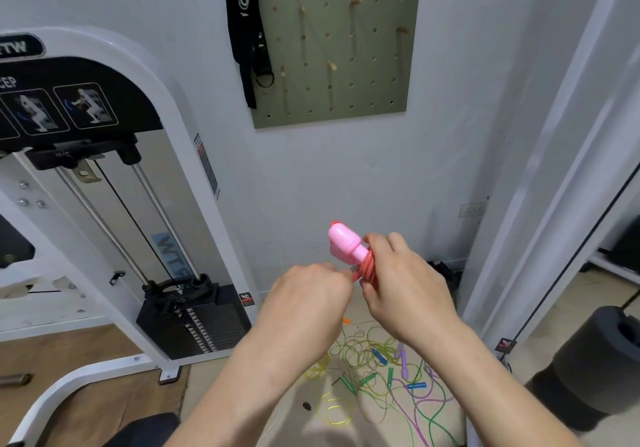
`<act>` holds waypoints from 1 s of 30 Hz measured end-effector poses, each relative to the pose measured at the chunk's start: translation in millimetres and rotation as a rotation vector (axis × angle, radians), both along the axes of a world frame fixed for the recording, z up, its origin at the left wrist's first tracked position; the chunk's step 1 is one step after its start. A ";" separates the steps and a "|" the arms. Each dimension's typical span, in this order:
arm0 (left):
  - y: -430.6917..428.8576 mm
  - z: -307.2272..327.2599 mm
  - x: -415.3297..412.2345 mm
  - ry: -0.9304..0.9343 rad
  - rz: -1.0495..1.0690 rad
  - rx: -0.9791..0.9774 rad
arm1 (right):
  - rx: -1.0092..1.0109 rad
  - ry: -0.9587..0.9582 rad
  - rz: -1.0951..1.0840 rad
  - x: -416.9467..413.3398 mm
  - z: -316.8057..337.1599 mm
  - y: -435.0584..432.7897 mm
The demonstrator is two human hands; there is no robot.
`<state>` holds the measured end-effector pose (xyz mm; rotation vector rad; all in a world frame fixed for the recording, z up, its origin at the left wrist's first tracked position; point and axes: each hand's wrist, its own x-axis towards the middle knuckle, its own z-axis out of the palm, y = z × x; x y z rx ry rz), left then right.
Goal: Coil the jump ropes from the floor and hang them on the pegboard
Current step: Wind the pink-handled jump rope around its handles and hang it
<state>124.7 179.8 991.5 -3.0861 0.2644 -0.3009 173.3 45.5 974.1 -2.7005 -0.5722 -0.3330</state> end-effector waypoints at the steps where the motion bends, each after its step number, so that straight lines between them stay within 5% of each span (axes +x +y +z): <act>1: 1.0 3.9 -0.3 -0.008 -0.035 0.011 | -0.045 -0.022 0.005 -0.1 -1.2 0.6; 13: 16.6 56.8 32.9 -0.129 -0.190 -0.076 | -0.349 -0.162 0.306 0.4 21.3 -12.9; 17: 16.7 67.4 37.3 0.040 -0.168 -0.295 | -0.082 -0.019 0.328 -4.3 23.9 -20.0; 23: 26.1 71.5 54.4 0.591 -0.229 -0.741 | 0.206 0.021 0.338 -6.5 12.8 -16.3; 26: 33.7 71.9 57.3 0.665 -0.240 -0.972 | 0.479 0.134 0.427 -4.0 12.6 -18.0; 28: 35.7 67.8 58.6 0.471 -0.180 -1.200 | 0.611 0.191 0.417 -2.2 9.8 -19.7; 30: 36.4 60.2 52.7 -0.081 -0.111 -1.268 | 0.704 0.229 0.365 -1.2 5.6 -20.9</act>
